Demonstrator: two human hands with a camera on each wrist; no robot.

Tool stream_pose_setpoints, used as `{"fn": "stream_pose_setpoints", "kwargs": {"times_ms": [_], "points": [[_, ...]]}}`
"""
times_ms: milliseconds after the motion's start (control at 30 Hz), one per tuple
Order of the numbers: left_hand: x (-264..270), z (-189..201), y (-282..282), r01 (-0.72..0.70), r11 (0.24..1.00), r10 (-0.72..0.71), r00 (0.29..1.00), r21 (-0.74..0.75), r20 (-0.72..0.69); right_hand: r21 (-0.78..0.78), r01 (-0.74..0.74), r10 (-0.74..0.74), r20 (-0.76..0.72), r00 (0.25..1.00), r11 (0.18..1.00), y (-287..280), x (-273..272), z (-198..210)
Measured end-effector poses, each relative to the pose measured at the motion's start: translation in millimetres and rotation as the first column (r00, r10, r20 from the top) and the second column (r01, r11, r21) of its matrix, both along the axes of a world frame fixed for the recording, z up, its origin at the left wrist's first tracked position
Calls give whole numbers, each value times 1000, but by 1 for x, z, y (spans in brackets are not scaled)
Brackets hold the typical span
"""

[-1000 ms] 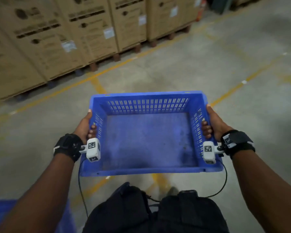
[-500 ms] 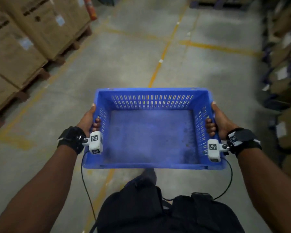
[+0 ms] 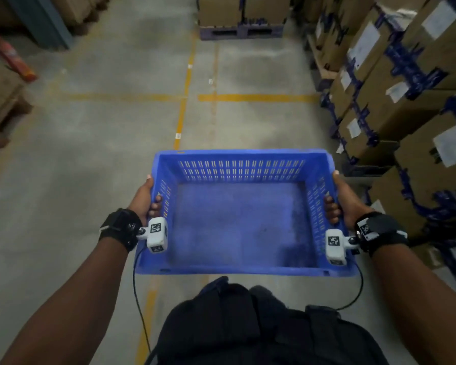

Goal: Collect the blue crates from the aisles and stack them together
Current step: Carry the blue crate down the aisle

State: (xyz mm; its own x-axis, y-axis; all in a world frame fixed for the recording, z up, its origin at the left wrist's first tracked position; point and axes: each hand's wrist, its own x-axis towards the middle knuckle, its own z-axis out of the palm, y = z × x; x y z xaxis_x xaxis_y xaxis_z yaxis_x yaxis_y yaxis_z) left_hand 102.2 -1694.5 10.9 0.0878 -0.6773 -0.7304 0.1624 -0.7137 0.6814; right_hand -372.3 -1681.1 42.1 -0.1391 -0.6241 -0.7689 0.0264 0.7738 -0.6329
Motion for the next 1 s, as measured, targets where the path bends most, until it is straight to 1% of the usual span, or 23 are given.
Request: {"fn": "stream_pose_setpoints", "kwargs": {"times_ms": [67,167,267,400,567,633,667,700,767,900,1000], "points": [[-11,11,-64,21,999,-22,1000,-31,-22,-41,48,-47,15,999,998,-43,-13,3],[-25,20,-154,57,998,-57,998,-21,-16,-22,87,-87,31,996,996,-111,-25,1],[-38,20,-240,75,997,-75,997,-25,1,-6,97,-97,34,995,995,-185,-33,-9],[-51,13,-357,87,996,-87,996,-10,-6,-1,95,-95,36,995,995,-301,-50,-19],[-53,13,-478,7,1000,-7,1000,9,-20,-15,11,-11,42,999,1000,-458,-56,-12],[-48,19,-522,-34,999,34,999,28,3,6,-18,18,11,1000,1000,-520,-48,-1],[-44,19,-540,-42,999,42,999,26,7,3,-42,42,7,999,999,-545,-46,1],[-38,17,-570,-59,998,59,998,18,0,-17,-59,59,14,998,998,-582,-43,1],[-28,13,-617,-79,997,79,997,18,10,-31,-62,62,10,998,998,-638,-36,-2],[-24,1,-737,-73,997,72,997,19,37,-23,-67,66,-13,998,997,-759,-27,-18],[-25,-2,-831,-58,998,58,998,-22,29,-13,-64,63,-16,998,998,-846,-26,-25]]}}
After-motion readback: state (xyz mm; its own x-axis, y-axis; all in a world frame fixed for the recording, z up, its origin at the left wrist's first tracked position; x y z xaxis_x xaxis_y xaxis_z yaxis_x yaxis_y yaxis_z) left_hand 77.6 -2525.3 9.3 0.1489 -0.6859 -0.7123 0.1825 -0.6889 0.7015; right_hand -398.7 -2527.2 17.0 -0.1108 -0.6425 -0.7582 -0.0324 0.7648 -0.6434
